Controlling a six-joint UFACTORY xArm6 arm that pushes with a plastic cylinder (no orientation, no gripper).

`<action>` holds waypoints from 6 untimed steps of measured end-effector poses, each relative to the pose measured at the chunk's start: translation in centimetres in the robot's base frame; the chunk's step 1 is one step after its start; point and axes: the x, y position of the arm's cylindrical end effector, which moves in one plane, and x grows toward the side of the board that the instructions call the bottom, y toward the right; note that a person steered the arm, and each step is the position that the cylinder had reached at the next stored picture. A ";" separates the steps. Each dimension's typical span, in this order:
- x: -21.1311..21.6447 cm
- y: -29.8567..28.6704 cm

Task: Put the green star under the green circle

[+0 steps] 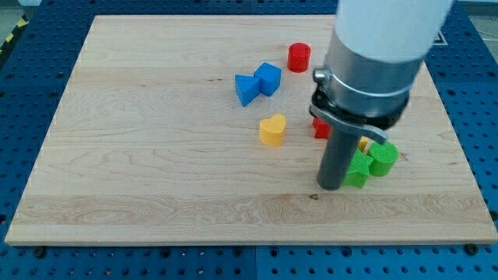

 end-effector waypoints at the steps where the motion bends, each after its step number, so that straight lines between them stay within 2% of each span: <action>1: 0.4 -0.7; 2: -0.5 -4.2; 3: -3.5 -4.5; 4: -4.6 -2.6; 6: -1.6 3.9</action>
